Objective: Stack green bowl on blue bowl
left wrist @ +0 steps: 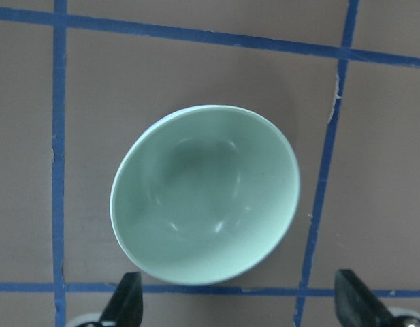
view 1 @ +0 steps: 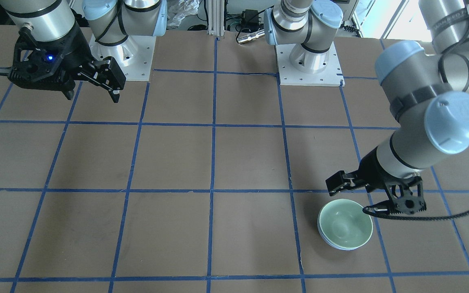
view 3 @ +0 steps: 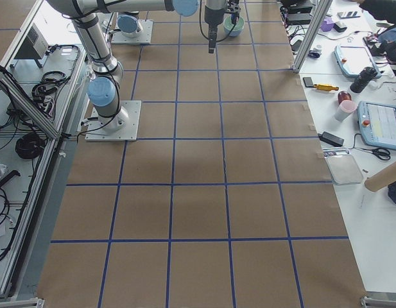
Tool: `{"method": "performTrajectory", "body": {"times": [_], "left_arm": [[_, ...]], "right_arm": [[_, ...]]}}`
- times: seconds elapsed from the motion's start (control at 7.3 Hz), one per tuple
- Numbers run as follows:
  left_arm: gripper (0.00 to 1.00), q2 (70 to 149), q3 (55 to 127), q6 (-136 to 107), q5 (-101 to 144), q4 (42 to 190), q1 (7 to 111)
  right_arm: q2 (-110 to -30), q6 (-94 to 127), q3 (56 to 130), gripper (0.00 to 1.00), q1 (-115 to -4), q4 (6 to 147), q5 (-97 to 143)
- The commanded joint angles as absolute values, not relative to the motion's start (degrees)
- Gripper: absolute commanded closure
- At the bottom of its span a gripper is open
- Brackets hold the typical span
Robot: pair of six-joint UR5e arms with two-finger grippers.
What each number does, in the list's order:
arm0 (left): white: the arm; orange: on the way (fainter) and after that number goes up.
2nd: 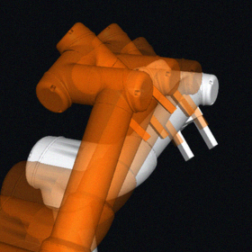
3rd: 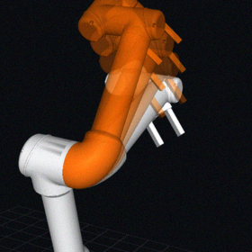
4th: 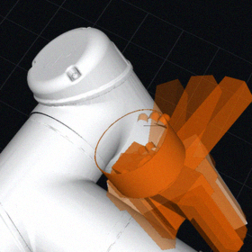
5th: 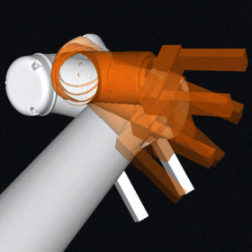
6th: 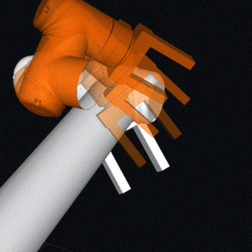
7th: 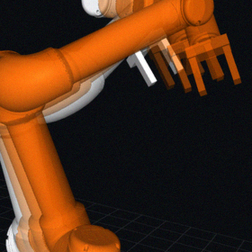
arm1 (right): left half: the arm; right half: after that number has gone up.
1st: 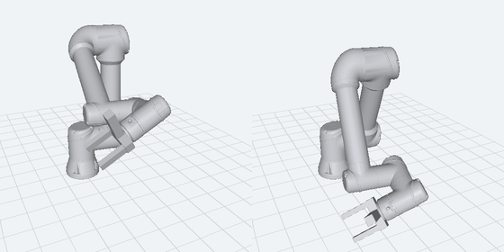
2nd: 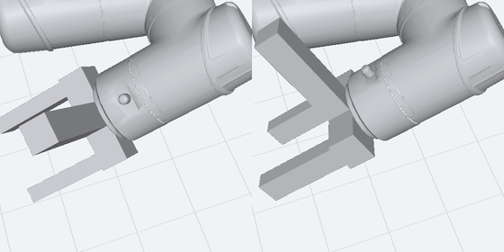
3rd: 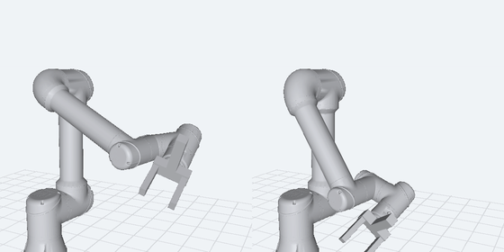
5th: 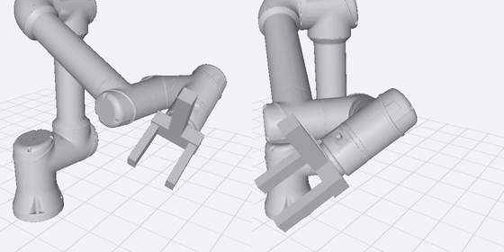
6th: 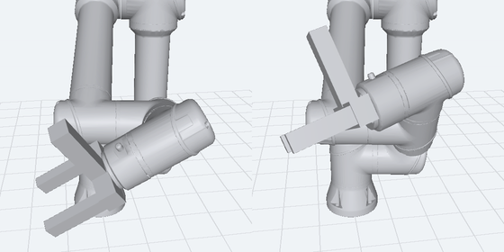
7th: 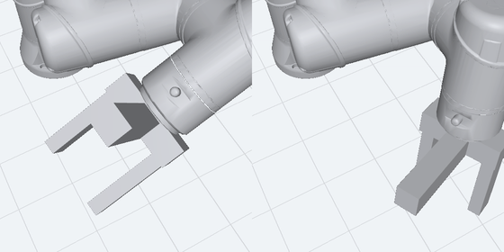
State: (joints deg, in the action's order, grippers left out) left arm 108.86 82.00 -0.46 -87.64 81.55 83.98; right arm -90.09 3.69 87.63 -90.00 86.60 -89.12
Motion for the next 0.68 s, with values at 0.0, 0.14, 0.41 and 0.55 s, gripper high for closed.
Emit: {"method": "performTrajectory", "body": {"times": [0.0, 0.14, 0.41, 0.55], "left_arm": [[0.0, 100.7, 82.4, -5.5, -88.6, 85.9, 91.5], [0.0, 97.8, 83.1, -5.9, -88.7, 89.3, 92.5], [0.0, 92.0, 83.5, -5.9, -88.7, 94.1, 92.6], [0.0, 89.8, 83.8, -5.7, -88.7, 97.1, 92.6]], "right_arm": [[-90.1, 3.7, 87.6, 0.0, -90.0, 86.6, -89.1], [-90.1, 3.7, 87.6, 0.0, -90.0, 86.6, -89.1], [-90.1, 3.7, 87.6, 0.0, -90.0, 86.7, -89.1], [-90.1, 3.7, 87.6, 0.0, -90.0, 86.6, -89.1]]}}
